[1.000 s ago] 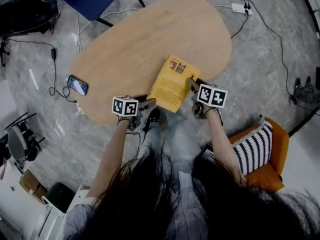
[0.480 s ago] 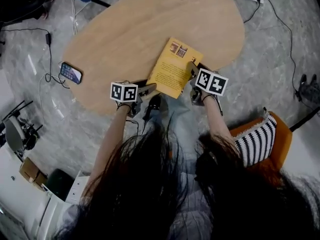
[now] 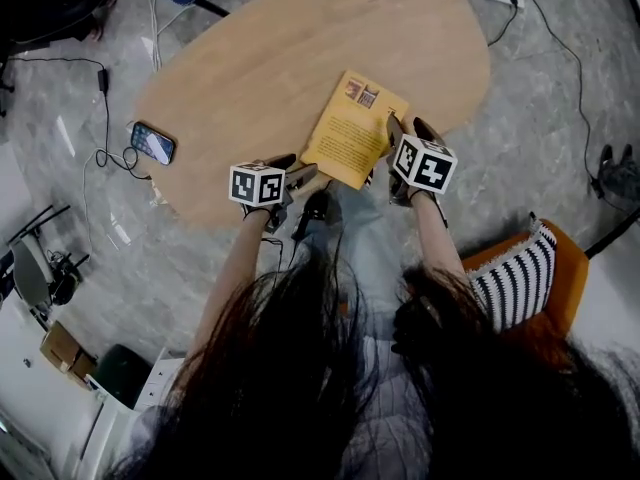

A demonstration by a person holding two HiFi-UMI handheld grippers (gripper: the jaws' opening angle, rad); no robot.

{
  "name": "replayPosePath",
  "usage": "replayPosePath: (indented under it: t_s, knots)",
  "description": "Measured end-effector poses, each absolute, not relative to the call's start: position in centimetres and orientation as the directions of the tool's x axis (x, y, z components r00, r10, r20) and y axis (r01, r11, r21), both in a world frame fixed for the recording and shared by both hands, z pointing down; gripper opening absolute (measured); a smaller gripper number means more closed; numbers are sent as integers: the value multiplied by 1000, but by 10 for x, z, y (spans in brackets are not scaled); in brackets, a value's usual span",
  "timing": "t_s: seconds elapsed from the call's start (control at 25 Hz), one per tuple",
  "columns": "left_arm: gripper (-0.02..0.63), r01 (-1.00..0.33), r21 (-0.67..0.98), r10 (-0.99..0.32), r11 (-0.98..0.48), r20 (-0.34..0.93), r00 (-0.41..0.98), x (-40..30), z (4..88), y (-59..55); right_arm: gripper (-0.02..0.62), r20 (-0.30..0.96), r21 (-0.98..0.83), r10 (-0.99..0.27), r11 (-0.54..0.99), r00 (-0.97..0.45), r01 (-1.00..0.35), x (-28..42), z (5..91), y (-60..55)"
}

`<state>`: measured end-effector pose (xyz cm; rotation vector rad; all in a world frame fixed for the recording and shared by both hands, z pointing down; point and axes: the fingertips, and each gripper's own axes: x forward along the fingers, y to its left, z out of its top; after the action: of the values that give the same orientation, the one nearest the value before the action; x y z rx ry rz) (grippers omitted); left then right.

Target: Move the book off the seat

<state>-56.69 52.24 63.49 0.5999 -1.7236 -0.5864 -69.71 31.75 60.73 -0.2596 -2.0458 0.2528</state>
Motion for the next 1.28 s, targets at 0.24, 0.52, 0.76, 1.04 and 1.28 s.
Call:
replayPosePath:
  t_s: [0.24, 0.52, 0.76, 1.04, 1.28]
  knots:
    - [279, -157, 746, -752, 648, 592, -292, -588, 584, 548, 229, 775, -383, 327, 924, -542, 9, -714, 547, 350]
    - [279, -283, 751, -791, 597, 491, -365, -580, 514, 536, 229, 688, -456, 415, 885, -595, 89, -683, 474, 385]
    - [278, -365, 730, -808, 578, 448, -383, -568, 456, 532, 229, 650, -460, 471, 868, -596, 185, -650, 420, 410]
    - [278, -441, 727, -841, 526, 368, -396, -550, 392, 532, 199, 619, -485, 498, 851, -607, 203, -615, 372, 423]
    - [267, -453, 700, -816, 551, 341, -466, -537, 351, 540, 175, 628, -457, 479, 865, -613, 208, -584, 339, 418]
